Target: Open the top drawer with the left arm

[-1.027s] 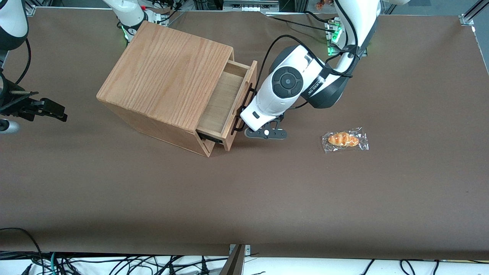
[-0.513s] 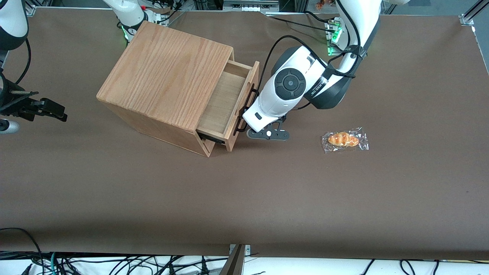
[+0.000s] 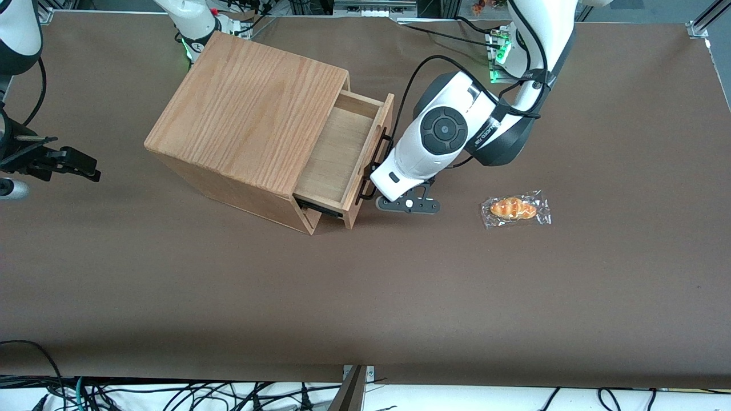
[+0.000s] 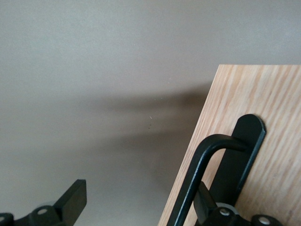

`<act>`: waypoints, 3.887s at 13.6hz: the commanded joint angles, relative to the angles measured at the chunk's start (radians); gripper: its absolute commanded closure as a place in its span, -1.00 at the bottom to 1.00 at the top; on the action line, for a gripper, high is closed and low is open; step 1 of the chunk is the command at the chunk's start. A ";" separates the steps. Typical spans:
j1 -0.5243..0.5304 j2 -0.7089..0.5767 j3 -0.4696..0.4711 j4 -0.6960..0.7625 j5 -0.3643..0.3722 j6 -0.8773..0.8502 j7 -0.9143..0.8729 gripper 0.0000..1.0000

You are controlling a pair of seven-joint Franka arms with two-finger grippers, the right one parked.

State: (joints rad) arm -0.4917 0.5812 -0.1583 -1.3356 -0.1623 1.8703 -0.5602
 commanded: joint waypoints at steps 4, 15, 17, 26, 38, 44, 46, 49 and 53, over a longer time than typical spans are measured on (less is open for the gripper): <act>0.016 -0.034 0.002 -0.048 -0.002 -0.010 0.049 -1.00; 0.038 -0.037 0.002 -0.050 0.004 -0.029 0.066 -1.00; 0.042 -0.041 0.002 -0.048 0.006 -0.043 0.066 -1.00; 0.076 -0.049 0.002 -0.048 0.007 -0.069 0.109 -1.00; 0.087 -0.070 -0.003 -0.045 0.006 -0.091 0.095 -1.00; 0.131 -0.107 0.006 -0.033 0.009 -0.137 0.098 -1.00; 0.153 -0.119 0.017 -0.027 0.088 -0.140 0.101 -1.00; 0.200 -0.142 0.017 -0.023 0.155 -0.164 0.103 -1.00; 0.323 -0.153 0.006 -0.022 0.153 -0.169 0.268 -1.00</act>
State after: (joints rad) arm -0.2266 0.4520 -0.1347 -1.3423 -0.0300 1.7132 -0.4036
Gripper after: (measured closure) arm 0.000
